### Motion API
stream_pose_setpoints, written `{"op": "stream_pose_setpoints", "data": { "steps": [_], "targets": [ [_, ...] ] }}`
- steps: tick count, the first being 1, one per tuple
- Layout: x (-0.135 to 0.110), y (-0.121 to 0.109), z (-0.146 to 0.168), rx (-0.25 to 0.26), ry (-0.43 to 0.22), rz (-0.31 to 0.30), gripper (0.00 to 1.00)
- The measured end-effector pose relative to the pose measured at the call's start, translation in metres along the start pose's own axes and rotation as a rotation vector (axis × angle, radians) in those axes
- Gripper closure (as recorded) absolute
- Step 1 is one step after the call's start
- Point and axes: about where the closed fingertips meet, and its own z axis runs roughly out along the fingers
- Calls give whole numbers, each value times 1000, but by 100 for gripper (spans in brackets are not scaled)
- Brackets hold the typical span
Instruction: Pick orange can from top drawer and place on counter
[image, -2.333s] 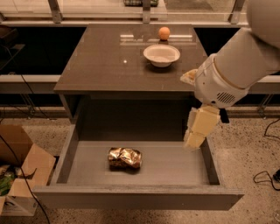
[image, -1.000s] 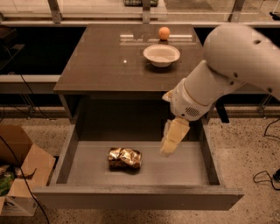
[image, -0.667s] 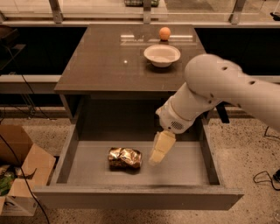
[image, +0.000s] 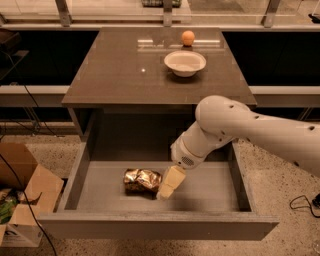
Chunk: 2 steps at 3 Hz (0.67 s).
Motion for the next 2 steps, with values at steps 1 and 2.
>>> {"op": "stream_pose_setpoints", "data": {
  "steps": [1, 2],
  "targets": [
    [0, 4, 39, -30, -33, 56, 0],
    [-6, 12, 73, -71, -62, 89, 0]
  ]
}}
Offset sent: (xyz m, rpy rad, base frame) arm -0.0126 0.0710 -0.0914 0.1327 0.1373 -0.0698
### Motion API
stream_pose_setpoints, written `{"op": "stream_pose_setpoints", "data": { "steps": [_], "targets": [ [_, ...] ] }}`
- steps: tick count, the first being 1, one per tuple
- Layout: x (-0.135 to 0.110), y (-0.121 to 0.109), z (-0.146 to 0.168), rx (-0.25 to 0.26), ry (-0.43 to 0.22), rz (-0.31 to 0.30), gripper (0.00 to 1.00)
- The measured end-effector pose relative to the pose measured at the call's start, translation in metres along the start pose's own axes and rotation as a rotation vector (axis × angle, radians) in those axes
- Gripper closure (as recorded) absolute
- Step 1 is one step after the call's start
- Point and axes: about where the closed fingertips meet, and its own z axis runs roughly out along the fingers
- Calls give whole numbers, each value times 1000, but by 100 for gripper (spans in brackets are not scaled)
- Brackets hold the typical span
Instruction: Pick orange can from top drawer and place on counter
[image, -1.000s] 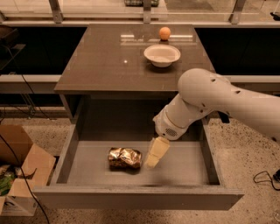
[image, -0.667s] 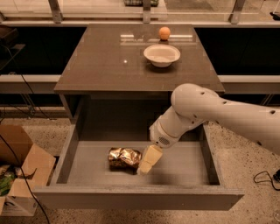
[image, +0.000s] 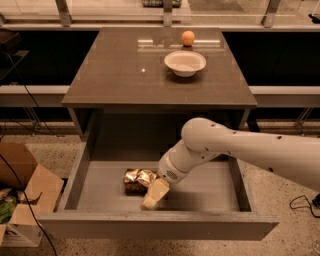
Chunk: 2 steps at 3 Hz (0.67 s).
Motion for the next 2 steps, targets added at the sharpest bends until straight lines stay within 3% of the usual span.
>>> {"op": "stream_pose_setpoints", "data": {
  "steps": [1, 2],
  "targets": [
    [-11, 8, 24, -32, -5, -4, 18],
    [-22, 13, 33, -36, 17, -23, 49]
  ]
}}
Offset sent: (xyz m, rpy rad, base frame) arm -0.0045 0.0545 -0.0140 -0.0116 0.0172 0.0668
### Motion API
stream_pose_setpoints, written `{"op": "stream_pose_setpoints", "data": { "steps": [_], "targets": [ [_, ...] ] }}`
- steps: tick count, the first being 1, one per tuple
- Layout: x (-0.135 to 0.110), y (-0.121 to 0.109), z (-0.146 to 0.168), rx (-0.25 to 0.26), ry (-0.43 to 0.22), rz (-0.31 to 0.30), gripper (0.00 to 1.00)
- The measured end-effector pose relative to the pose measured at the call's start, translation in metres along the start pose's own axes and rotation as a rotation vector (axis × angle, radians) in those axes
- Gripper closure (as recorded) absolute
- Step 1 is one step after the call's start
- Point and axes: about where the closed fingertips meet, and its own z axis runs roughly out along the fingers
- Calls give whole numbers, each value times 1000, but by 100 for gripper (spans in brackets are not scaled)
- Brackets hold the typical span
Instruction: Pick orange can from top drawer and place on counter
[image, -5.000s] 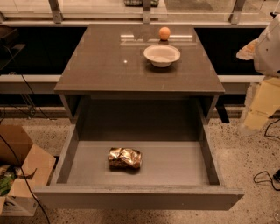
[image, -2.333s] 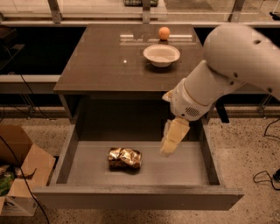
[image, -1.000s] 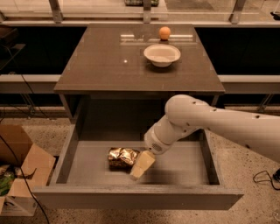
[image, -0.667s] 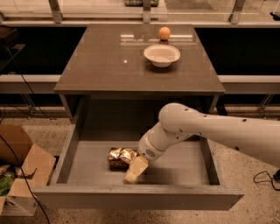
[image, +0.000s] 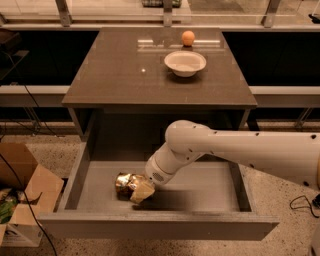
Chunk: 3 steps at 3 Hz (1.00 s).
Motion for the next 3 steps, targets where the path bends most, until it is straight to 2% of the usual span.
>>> {"op": "stream_pose_setpoints", "data": {
  "steps": [1, 2, 3],
  "targets": [
    [-1, -1, -1, 9, 10, 0, 72],
    [-10, -13, -43, 49, -51, -1, 95],
    [-29, -29, -115, 117, -90, -70, 100]
  ]
}}
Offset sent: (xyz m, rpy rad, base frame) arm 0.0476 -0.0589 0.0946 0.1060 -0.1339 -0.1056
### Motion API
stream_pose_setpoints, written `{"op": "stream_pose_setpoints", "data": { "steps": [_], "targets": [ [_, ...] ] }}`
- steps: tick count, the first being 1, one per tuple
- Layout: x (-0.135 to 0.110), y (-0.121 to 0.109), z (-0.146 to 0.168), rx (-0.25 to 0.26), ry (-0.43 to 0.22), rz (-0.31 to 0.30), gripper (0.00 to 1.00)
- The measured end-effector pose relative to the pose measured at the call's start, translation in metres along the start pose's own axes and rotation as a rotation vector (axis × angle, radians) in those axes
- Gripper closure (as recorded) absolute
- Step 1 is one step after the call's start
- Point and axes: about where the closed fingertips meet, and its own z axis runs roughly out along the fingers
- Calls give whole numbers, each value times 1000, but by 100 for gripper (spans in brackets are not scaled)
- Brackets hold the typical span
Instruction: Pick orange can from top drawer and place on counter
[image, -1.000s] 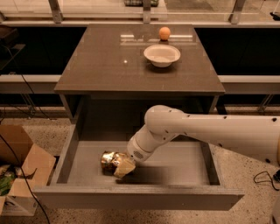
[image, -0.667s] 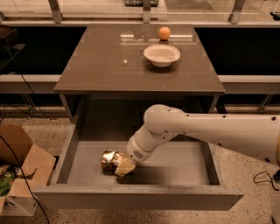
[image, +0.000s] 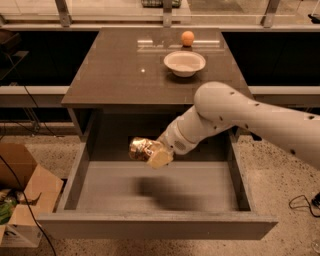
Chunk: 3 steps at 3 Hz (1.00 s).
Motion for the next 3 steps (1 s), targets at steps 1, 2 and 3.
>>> {"op": "stream_pose_setpoints", "data": {
  "steps": [1, 2, 3],
  "targets": [
    [-36, -22, -71, 71, -6, -111, 100],
    [-94, -55, -130, 148, 17, -249, 100],
    [-139, -81, -132, 160, 33, -327, 100]
  ]
}}
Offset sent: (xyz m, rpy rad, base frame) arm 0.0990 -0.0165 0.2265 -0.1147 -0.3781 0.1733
